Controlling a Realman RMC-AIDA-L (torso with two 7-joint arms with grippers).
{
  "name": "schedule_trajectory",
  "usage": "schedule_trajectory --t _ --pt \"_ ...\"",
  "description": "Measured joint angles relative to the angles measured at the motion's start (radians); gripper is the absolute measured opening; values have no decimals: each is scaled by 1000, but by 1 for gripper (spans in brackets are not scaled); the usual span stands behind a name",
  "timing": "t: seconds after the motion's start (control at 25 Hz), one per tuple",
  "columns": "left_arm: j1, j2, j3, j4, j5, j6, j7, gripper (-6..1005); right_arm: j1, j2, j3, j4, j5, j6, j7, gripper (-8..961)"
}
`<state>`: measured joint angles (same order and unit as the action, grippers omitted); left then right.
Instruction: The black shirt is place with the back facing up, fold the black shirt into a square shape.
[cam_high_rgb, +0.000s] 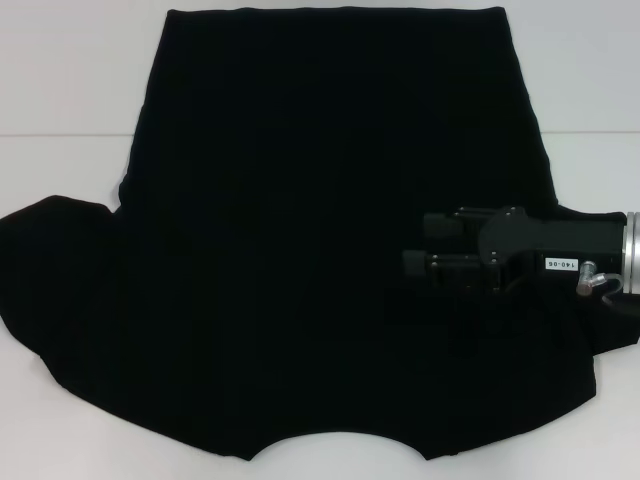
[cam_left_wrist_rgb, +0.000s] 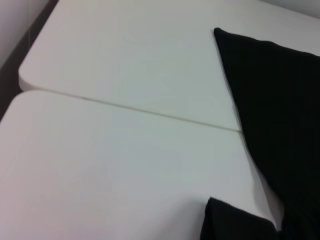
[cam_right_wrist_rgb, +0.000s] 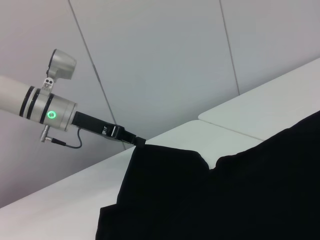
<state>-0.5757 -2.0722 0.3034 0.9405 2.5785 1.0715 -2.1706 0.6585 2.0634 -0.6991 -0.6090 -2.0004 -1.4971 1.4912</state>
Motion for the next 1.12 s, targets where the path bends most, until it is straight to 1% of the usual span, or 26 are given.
schedule_trajectory --t 0.36,1.12 --pt "-12 8 4 -4 2 -19 0 20 -1 0 0 5 1 -2 1 776" --pt "-22 12 0 0 5 -24 3 21 1 0 0 6 2 -3 1 774"
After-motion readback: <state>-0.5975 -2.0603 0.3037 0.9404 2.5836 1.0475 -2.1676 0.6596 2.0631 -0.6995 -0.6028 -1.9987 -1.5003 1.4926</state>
